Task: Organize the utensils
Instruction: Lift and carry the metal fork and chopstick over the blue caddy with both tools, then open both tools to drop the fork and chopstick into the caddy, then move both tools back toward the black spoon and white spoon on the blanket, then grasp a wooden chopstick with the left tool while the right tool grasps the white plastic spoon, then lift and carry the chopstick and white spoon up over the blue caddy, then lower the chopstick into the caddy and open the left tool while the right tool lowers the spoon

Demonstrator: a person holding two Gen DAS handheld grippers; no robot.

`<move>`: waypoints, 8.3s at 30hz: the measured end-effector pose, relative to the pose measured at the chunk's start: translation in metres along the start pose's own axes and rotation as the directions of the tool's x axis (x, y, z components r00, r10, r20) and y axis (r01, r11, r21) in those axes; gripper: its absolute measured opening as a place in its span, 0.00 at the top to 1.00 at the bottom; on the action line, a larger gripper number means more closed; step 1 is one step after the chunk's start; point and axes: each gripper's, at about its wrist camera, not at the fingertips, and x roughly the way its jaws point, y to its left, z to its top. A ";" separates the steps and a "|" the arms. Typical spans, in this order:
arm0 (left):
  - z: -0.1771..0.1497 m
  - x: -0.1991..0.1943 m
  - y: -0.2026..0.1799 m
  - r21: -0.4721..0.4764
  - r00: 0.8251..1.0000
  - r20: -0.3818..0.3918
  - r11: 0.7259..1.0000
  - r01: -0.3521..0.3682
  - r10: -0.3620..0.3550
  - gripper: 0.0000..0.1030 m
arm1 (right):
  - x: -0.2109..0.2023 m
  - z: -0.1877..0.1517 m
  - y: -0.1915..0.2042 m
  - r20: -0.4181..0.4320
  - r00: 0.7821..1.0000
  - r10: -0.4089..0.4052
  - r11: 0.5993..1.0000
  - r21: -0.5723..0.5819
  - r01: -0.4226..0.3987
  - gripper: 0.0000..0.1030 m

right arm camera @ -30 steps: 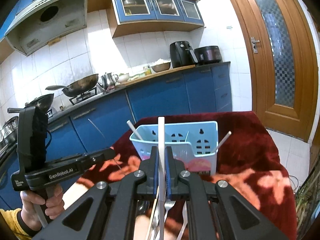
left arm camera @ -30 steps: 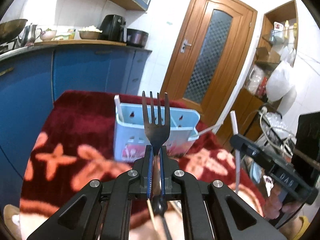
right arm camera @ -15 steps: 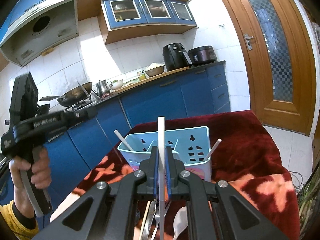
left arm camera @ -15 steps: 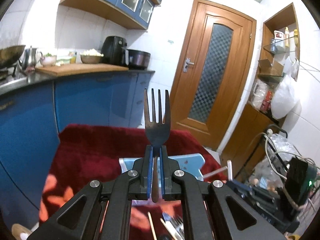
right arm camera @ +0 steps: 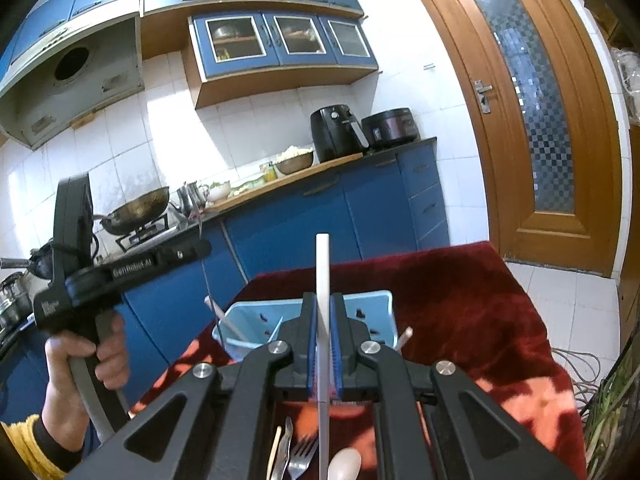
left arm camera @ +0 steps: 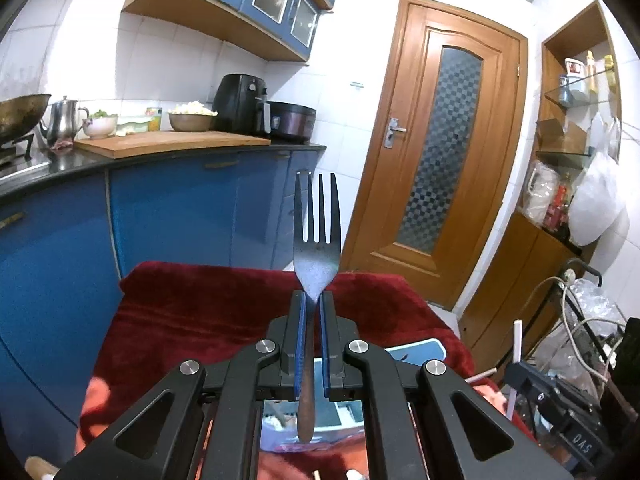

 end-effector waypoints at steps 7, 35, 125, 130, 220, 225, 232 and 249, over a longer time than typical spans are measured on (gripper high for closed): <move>0.009 0.000 -0.004 0.017 0.999 0.040 1.000 0.001 -0.002 0.94 | 0.010 0.018 0.001 0.066 0.998 -0.020 1.000 -0.013 0.021 0.92; -0.047 0.055 0.006 0.015 0.994 -0.108 1.000 -0.018 0.019 0.94 | 0.102 0.012 -0.005 0.141 0.968 -0.207 0.969 -0.105 0.223 0.92; -0.167 0.004 -0.016 0.069 0.775 -0.632 0.998 0.013 0.033 0.83 | -0.024 -0.108 -0.004 -0.366 0.920 -0.139 0.990 -0.020 0.142 0.75; -0.167 -0.001 -0.005 0.011 0.779 -0.628 1.000 0.012 -0.003 0.86 | -0.020 -0.110 -0.005 -0.399 0.909 -0.121 0.992 -0.011 0.127 0.75; -0.099 -0.069 0.001 -0.028 0.985 -0.141 0.995 0.098 -0.101 0.96 | -0.028 -0.080 0.017 -0.227 0.973 0.033 0.999 0.045 -0.023 0.90; -0.071 -0.059 -0.001 -0.042 0.993 -0.071 0.995 0.094 -0.097 0.96 | -0.028 -0.062 0.018 -0.141 0.990 0.013 1.000 0.021 -0.010 0.91; -0.038 -0.040 -0.005 -0.055 0.998 0.019 0.996 0.066 -0.065 0.96 | -0.018 -0.034 0.013 -0.094 0.996 -0.003 1.000 -0.002 0.003 0.96; -0.008 -0.004 -0.001 -0.100 0.966 0.246 0.993 -0.059 0.083 0.96 | 0.005 -0.031 0.000 -0.121 0.992 -0.029 1.000 -0.007 0.028 0.96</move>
